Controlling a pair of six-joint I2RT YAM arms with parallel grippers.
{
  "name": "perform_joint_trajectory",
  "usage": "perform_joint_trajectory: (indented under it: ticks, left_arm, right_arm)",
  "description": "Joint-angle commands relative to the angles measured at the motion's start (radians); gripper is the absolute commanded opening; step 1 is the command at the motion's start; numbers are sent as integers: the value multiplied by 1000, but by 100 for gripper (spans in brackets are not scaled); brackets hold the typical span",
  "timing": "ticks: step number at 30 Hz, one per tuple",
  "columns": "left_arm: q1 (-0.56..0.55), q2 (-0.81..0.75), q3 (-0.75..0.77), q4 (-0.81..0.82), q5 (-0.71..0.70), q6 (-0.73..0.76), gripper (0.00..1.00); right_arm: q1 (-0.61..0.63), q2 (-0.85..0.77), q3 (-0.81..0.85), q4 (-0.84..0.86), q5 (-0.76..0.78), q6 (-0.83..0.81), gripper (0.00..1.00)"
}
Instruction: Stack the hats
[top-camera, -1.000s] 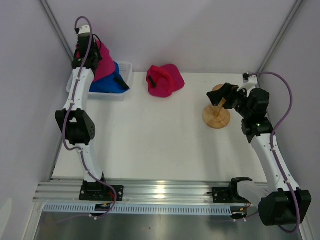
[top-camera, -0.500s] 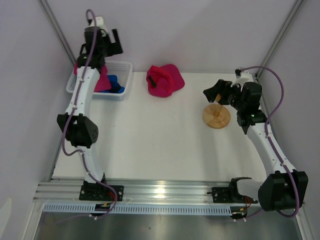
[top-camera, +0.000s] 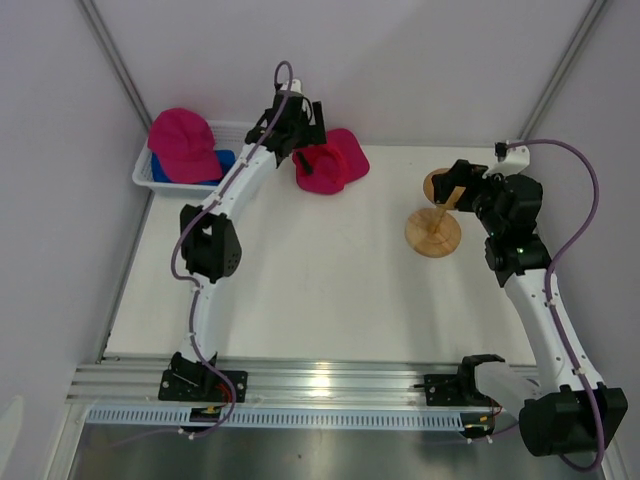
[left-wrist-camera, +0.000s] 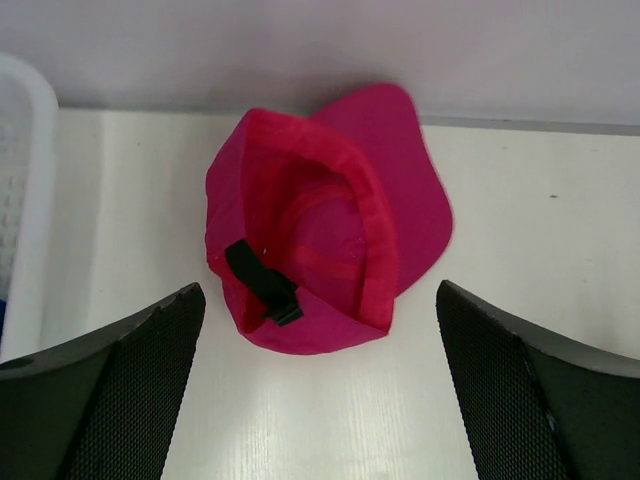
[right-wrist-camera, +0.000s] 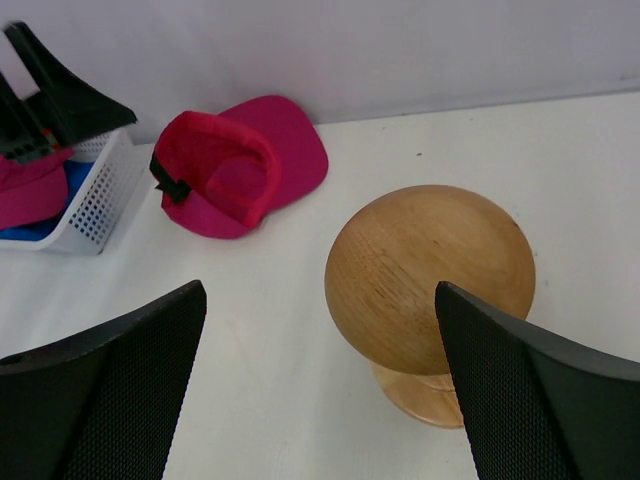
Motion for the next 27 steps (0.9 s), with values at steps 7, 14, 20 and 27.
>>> perform_joint_trajectory:
  ticks: [7,14,20,27]
  left_arm:
    - [-5,172,38,18,-115,-118,94]
    - [2,201,115,-33,-147,-198,88]
    - [74,237,120,-118,-25,-328,86]
    - [119,286,157,-105,98,-365,79]
  right_arm:
    - [-2,-56,-6,11,59,-64,99]
    - [0,-51,2,51,-55,-66,99]
    - [0,-45,-6,76,-66,-58,99]
    - [0,-40,-4,77,-75,-56,99]
